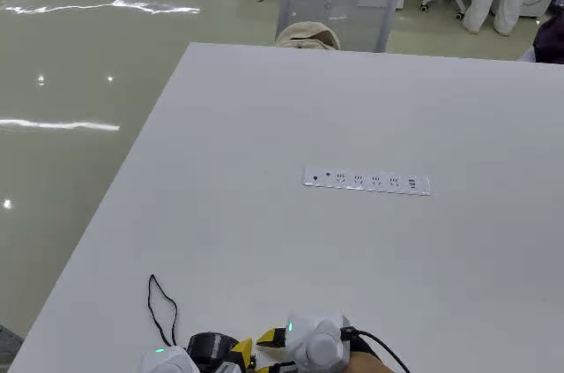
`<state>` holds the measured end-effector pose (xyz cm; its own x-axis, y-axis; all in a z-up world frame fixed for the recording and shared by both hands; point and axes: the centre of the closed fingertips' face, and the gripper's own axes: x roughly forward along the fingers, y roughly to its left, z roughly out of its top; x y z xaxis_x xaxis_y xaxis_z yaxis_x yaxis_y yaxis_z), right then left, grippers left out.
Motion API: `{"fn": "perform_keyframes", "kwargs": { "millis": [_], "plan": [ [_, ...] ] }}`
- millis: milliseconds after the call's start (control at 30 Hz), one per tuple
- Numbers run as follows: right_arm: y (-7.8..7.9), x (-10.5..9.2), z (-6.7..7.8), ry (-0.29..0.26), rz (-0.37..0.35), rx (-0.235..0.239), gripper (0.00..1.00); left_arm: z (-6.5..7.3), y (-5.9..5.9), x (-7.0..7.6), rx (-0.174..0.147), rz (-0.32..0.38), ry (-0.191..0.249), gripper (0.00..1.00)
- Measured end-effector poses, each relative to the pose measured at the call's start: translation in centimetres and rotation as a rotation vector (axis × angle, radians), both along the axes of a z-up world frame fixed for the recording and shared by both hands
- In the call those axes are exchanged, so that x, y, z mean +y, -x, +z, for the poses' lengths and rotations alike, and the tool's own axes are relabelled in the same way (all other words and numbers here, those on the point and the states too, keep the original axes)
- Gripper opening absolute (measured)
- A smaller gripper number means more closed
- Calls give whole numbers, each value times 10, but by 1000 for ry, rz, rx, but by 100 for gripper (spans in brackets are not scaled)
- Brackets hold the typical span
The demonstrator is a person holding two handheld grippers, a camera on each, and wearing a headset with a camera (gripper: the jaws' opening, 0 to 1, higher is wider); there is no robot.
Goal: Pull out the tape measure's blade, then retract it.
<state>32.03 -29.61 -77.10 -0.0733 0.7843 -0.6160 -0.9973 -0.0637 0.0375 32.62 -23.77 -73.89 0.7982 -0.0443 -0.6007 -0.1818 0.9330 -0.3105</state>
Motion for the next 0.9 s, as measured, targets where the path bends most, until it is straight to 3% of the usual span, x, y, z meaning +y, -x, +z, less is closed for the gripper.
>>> {"fn": "perform_keyframes", "kwargs": {
  "millis": [200, 267, 567, 733, 900],
  "plan": [
    [1, -4, 5, -3, -21, 2, 36, 4, 3, -1, -2, -40, -15, 69],
    [0, -6, 7, -6, -29, -2, 37, 9, 3, 2, -25, -44, -31, 70],
    [-1, -18, 20, -23, -85, -12, 47, 21, -1, 0, -52, -114, -68, 76],
    [-2, -30, 29, -35, -138, -5, 54, 27, -2, -7, -57, -202, -98, 79],
    [-2, -43, 37, -50, -185, -8, 57, 31, 0, -17, -56, -332, -127, 81]
  ]
}}
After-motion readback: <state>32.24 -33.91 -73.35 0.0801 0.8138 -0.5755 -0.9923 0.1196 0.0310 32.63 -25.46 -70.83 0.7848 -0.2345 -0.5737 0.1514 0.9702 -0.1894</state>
